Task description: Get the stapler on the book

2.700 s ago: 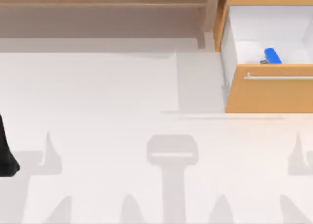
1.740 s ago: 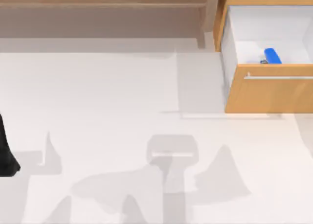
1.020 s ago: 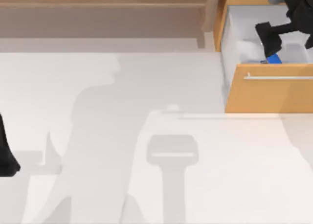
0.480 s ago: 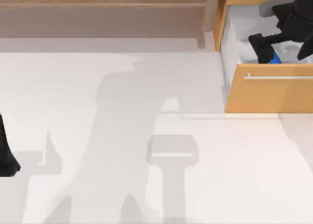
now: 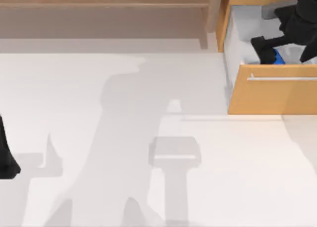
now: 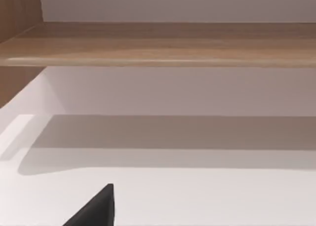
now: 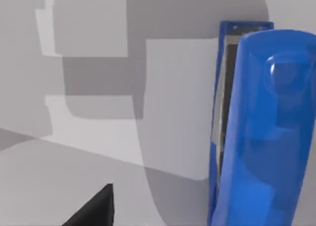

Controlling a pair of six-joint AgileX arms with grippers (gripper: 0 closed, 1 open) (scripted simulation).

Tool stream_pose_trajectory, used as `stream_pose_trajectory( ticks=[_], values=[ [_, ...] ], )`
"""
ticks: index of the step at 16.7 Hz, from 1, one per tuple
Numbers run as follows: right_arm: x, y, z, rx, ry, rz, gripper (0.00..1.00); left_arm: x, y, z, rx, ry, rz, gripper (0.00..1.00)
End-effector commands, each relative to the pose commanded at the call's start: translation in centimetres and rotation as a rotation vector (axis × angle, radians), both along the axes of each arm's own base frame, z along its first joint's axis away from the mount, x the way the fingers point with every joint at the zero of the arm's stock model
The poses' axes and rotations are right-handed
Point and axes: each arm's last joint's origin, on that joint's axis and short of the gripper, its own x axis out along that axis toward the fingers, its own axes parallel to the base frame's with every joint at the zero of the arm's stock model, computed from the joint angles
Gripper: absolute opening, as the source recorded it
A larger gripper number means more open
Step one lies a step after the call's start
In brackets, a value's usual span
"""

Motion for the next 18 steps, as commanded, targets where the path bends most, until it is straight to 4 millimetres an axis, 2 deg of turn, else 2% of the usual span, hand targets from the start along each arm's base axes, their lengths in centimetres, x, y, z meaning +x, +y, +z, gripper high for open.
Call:
stream_pose_trajectory(
  ticks=[12, 18],
  values=[
    [-0.1, 0.1, -1.3, 0.001, -0.005, 0.001, 1.0, 0.0, 0.0, 0.0, 0.0, 0.0, 0.0, 1.0],
    [0.5, 0.1, -3.4, 0.001, -0.012, 0.001, 1.0, 0.0, 0.0, 0.0, 0.0, 0.0, 0.0, 1.0]
  ],
)
